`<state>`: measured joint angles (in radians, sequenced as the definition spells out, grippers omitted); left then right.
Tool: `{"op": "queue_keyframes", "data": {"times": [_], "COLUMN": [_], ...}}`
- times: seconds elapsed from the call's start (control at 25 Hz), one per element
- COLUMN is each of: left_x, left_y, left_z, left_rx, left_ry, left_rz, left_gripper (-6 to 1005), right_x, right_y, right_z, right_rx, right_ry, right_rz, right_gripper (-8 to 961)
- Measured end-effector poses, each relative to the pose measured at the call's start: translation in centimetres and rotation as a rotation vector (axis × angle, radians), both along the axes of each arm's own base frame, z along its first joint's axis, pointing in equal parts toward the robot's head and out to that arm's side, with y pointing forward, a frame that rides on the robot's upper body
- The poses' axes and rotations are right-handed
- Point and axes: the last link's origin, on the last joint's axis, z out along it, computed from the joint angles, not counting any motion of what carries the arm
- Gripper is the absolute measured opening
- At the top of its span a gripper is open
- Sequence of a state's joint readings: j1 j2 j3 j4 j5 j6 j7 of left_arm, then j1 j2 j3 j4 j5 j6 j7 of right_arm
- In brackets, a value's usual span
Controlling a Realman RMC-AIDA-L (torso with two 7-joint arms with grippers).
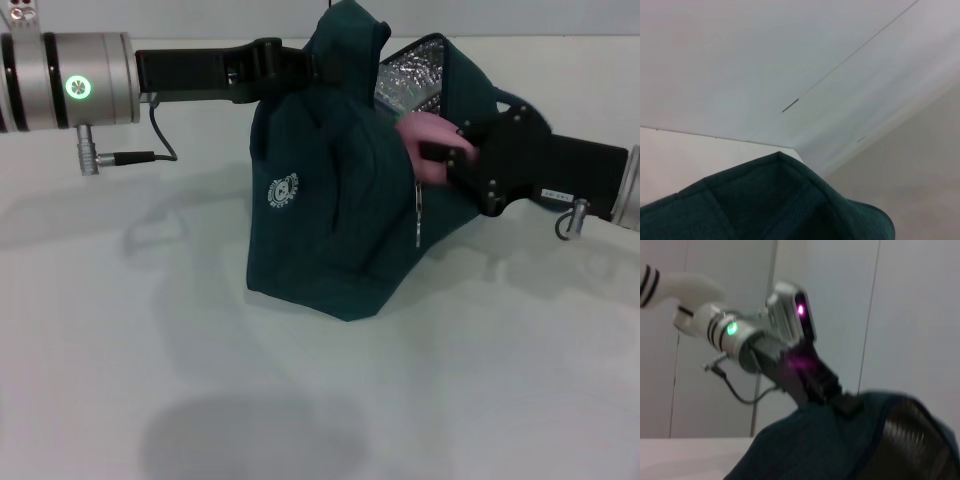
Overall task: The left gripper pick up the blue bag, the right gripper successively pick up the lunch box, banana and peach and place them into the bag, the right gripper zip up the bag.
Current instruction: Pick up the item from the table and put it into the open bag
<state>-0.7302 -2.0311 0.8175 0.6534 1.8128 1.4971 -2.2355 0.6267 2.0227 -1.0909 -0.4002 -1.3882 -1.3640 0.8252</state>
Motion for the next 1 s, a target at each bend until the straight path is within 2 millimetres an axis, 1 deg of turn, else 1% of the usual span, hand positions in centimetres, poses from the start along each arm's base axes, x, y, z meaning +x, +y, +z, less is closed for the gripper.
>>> {"op": "queue_keyframes", "data": {"times": [0.16, 0.36, 0.52, 0.64, 0.72, 0.88, 1.0], "left_x": [0.0, 0.1, 0.1, 0.1, 0.1, 0.1, 0.1], "left_y": [0.0, -0.1, -0.2, -0.2, -0.2, -0.3, -0.3], "left_z": [-0.1, -0.2, -0.3, -0.3, -0.3, -0.3, -0.3], "left_rx": [-0.001, -0.006, -0.011, -0.011, -0.011, -0.013, -0.015], "left_ry": [-0.002, -0.005, -0.005, -0.005, -0.006, -0.009, -0.01], "left_rz": [0.0, -0.003, -0.006, -0.006, -0.005, -0.004, -0.005], "left_gripper": [47, 47, 47, 47, 47, 47, 48], "right_x": [-0.3, -1.7, -3.0, -3.4, -3.3, -3.1, -3.0], "right_y": [0.2, 0.7, 1.1, 1.1, 1.2, 1.0, 1.1], "right_z": [-0.3, -0.3, 0.1, -0.1, -0.6, -2.5, -2.8], "right_rx": [-0.059, -0.115, -0.114, -0.12, -0.142, -0.214, -0.216], "right_ry": [0.001, 0.035, 0.067, 0.063, 0.043, -0.059, -0.076], "right_rz": [-0.037, -0.068, -0.035, -0.023, -0.046, -0.079, -0.101], "right_gripper": [46, 55, 62, 67, 71, 77, 83]}}
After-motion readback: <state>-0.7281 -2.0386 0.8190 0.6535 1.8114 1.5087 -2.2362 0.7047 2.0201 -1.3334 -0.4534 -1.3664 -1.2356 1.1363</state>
